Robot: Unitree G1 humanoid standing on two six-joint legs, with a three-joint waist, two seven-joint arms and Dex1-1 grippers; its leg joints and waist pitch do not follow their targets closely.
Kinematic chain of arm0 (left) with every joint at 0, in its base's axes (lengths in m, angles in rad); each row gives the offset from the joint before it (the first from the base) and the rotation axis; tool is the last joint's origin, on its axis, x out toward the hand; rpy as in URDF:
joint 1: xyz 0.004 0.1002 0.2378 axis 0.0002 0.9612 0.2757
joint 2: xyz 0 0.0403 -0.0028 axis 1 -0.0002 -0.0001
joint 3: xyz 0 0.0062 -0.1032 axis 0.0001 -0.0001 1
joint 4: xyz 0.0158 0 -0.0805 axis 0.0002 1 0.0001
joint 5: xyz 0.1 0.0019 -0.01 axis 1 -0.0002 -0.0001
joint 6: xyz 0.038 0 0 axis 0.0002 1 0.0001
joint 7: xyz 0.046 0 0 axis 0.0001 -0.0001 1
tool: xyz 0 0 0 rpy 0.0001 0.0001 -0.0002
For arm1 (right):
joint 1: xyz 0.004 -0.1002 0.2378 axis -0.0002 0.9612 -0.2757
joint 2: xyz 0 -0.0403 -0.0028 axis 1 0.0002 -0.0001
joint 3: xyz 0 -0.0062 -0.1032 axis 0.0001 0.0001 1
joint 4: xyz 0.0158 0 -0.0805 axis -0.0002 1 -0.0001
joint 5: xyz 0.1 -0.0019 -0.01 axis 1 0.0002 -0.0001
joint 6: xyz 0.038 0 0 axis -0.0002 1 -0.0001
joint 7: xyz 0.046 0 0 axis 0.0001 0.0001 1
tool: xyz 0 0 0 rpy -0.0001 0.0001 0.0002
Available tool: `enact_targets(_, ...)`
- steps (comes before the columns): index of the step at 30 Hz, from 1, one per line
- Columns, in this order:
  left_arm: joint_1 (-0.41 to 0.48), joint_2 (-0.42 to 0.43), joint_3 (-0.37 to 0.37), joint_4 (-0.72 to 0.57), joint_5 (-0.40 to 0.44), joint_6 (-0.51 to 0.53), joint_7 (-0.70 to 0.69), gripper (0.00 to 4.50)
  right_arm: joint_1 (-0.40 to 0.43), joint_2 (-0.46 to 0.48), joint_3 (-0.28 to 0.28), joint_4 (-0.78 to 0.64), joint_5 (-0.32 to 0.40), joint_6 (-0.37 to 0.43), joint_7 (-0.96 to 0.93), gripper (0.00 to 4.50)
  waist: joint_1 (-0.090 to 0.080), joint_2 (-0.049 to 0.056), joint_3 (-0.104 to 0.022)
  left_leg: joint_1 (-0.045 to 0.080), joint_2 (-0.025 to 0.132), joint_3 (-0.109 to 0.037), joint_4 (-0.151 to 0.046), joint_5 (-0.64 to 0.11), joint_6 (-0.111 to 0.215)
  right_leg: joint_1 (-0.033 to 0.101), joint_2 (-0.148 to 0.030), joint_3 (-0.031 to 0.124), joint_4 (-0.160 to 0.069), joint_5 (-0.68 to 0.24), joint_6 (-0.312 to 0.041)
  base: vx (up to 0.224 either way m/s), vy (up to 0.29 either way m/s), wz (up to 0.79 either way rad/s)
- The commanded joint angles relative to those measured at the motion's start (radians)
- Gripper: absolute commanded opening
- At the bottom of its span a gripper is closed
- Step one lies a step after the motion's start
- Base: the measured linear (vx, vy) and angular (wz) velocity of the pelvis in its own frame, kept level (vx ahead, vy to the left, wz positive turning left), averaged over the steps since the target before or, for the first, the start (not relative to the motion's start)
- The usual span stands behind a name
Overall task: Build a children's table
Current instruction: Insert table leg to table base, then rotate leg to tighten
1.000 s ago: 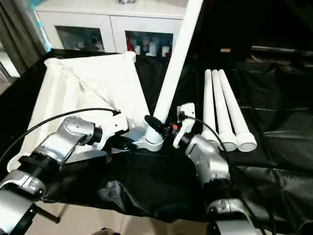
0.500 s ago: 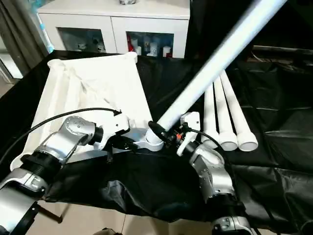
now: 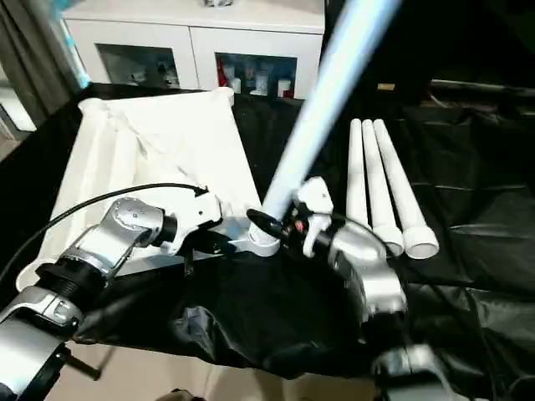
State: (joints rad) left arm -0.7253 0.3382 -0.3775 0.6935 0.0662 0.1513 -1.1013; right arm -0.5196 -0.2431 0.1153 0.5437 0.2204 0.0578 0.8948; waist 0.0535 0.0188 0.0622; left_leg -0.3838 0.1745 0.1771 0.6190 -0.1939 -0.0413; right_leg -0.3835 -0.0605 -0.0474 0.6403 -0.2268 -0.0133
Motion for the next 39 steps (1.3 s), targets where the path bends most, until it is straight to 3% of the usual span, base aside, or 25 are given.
enact_targets(1, -0.016, 0.008, 0.023, -0.035, -0.007, -0.015, 0.008, 0.00, 0.006, -0.022, 0.057, 0.083, -0.062, 0.067, 0.051, 1.92, -0.004, -0.012, -0.060, 0.016, 0.064, -0.024, -0.092, -0.202, 0.035, 0.033, -0.095, 0.054, -0.094, -0.191, -0.244, 0.000, 0.000, 0.00)
enact_targets(4, -0.011, 0.012, 0.020, -0.040, -0.007, -0.019, -0.005, 0.00, -0.017, -0.044, 0.089, 0.114, -0.075, 0.083, 0.122, 1.92, -0.003, -0.020, -0.062, 0.017, 0.065, -0.021, -0.089, -0.180, 0.045, 0.034, -0.096, 0.054, -0.091, -0.150, -0.253, 0.000, 0.000, 0.00)
enact_targets(12, 0.000, 0.017, 0.017, -0.058, -0.014, -0.036, -0.037, 0.00, -0.056, -0.054, 0.086, 0.200, -0.069, 0.072, 0.176, 1.91, 0.001, -0.021, -0.067, 0.019, 0.066, -0.017, -0.087, -0.135, 0.066, 0.040, -0.095, 0.051, -0.083, -0.027, -0.286, 0.000, 0.000, 0.00)
enact_targets(16, 0.008, 0.015, 0.014, -0.066, -0.026, -0.074, -0.072, 0.00, -0.064, -0.058, 0.072, 0.251, -0.063, 0.039, 0.218, 1.91, 0.003, -0.016, -0.070, 0.020, 0.067, -0.018, -0.087, -0.141, 0.061, 0.043, -0.096, 0.051, -0.082, -0.021, -0.292, 0.000, 0.000, 0.00)
enact_targets(24, -0.002, 0.028, -0.013, -0.059, -0.027, -0.128, -0.164, 0.00, -0.056, -0.073, 0.118, 0.291, -0.103, -0.021, 0.301, 1.91, 0.007, -0.009, -0.072, 0.021, 0.070, -0.018, -0.087, -0.136, 0.071, 0.043, -0.093, 0.047, -0.074, 0.040, -0.313, 0.000, 0.000, 0.00)
enact_targets(33, -0.055, 0.006, 0.012, 0.017, -0.003, -0.104, -0.100, 0.00, -0.066, -0.056, 0.101, 0.339, -0.114, -0.056, 0.259, 1.91, 0.008, -0.004, -0.067, 0.027, 0.071, -0.018, -0.094, -0.198, 0.039, 0.041, -0.093, 0.048, -0.082, -0.024, -0.316, 0.000, 0.000, 0.00)
enact_targets(36, -0.066, 0.000, 0.022, 0.024, -0.007, -0.084, -0.084, 0.00, -0.070, -0.049, 0.100, 0.358, -0.140, -0.075, 0.185, 1.91, 0.006, -0.006, -0.064, 0.028, 0.070, -0.020, -0.098, -0.249, 0.019, 0.039, -0.097, 0.050, -0.092, -0.121, -0.298, 0.000, 0.000, 0.00)
enact_targets(38, -0.086, -0.013, 0.036, 0.044, -0.011, -0.057, -0.054, 0.00, -0.082, -0.036, 0.091, 0.387, -0.163, -0.077, 0.079, 1.91, -0.001, -0.005, -0.058, 0.031, 0.067, -0.022, -0.102, -0.289, -0.003, 0.034, -0.097, 0.051, -0.100, -0.212, -0.279, 0.000, 0.000, 0.00)
enact_targets(39, -0.102, -0.023, 0.047, 0.060, -0.011, -0.036, -0.029, 0.00, -0.089, -0.023, 0.081, 0.403, -0.171, -0.067, 0.007, 1.91, -0.005, -0.010, -0.055, 0.031, 0.066, -0.025, -0.104, -0.318, -0.015, 0.032, -0.099, 0.051, -0.106, -0.287, -0.258, 0.000, 0.000, 0.00)
